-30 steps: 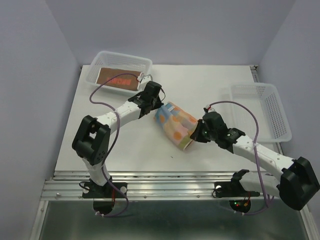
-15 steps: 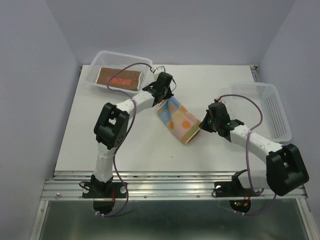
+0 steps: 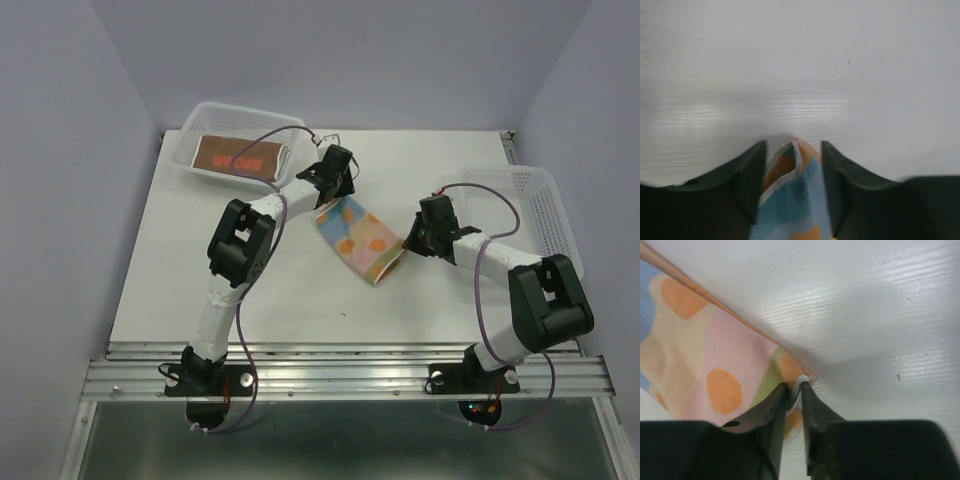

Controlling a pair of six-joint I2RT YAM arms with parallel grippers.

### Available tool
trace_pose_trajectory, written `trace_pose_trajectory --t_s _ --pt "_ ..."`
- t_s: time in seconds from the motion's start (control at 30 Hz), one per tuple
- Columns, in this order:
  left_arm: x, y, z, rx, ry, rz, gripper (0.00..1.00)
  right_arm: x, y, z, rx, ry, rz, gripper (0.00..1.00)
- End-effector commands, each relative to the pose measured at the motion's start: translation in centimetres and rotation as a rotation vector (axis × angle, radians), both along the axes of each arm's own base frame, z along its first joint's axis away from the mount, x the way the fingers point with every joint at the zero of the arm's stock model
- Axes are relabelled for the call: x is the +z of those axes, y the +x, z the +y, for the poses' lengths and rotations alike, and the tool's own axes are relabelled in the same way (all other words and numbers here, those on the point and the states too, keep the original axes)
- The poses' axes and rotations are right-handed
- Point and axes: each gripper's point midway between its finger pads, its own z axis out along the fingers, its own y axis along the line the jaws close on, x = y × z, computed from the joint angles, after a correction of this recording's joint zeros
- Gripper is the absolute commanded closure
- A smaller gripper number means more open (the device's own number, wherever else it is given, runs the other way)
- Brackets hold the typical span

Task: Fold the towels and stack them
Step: Fold the towel, then neatly place the folded towel into the bin

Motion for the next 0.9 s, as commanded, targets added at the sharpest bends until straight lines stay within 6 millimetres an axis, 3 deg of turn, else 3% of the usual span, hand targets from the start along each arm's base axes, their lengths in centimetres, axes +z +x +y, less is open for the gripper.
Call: trace_pose_trajectory --t_s 0.0,0.07,0.1,0.13,0.17,0.27,0.3,0.33,0.37,0.43,0.47,0.57,0.6,0.63,0.7,0.73,0.77,0.83,0.87 --pt "5.1 1.9 -0.5 -0.02 -0.041 -0.104 0.32 2.6 2.6 0.0 -0.007 -0.004 -0.074 0.67" --pt "6.2 1.5 -0.6 -0.038 -0.054 -0.112 0.14 3.2 2.4 -0.3 -0.008 -0.016 -0.075 0.53" --pt "6.2 1.0 -0.5 -0.05 -0.054 -0.103 0.07 3.5 2.3 -0.3 -0.006 -0.017 -0.078 0.34" --pt "6.5 0.7 -0.4 -0.059 -0.05 -0.106 0.06 3.9 2.1 -0.3 -0.004 -0.011 -0.084 0.3" --pt "8.3 0.2 -0.3 -0.065 -0.068 -0.127 0.05 4.6 1.8 -0.2 0.003 -0.001 -0.096 0.26" --pt "10.2 -1.9 0.6 -0.072 -0.077 -0.15 0.01 4.6 0.0 0.6 0.039 0.064 -0.087 0.2" --pt "10.7 -2.6 0.9 -0.07 -0.078 -0.159 0.01 5.3 0.1 1.0 0.046 0.09 -0.107 0.19" --pt "9.0 -4.0 1.8 -0.071 -0.057 -0.126 0.01 4.1 -1.4 1.6 0.071 0.127 -0.07 0.18" --pt "11.3 -4.9 2.0 -0.074 -0.086 -0.17 0.01 4.1 -1.7 1.9 0.074 0.153 -0.072 0.18" --pt "9.8 -6.7 3.1 -0.084 -0.071 -0.159 0.01 3.6 -3.0 2.2 0.091 0.175 -0.057 0.17" --pt "11.3 -7.1 3.2 -0.12 -0.065 -0.214 0.01 3.5 -3.4 2.2 0.097 0.177 -0.051 0.16" --pt "10.6 -7.7 2.9 -0.262 0.025 -0.233 0.01 3.8 -4.6 1.9 0.106 0.185 -0.062 0.07" --pt "9.2 -7.8 2.8 -0.343 0.096 -0.223 0.01 4.0 -4.9 1.9 0.114 0.187 -0.07 0.0" --pt "9.1 -7.6 2.6 -0.378 0.108 -0.23 0.01 4.1 -5.5 1.9 0.127 0.19 -0.079 0.0" --pt "6.9 -7.3 1.7 -0.494 0.134 -0.204 0.01 4.4 -5.9 1.8 0.133 0.19 -0.085 0.0" --pt "7.5 -6.8 1.0 -0.535 0.14 -0.227 0.01 4.8 -6.0 1.8 0.145 0.185 -0.101 0.0" --pt "5.7 -6.5 0.9 -0.551 0.162 -0.191 0.01 4.8 -6.2 1.7 0.151 0.184 -0.1 0.0" --pt "5.8 -5.5 0.5 -0.572 0.192 -0.202 0.01 5.2 -6.5 1.9 0.17 0.189 -0.109 0.0" --pt "4.5 -5.1 0.6 -0.575 0.209 -0.186 0.01 5.5 -6.6 1.8 0.175 0.187 -0.12 0.0"
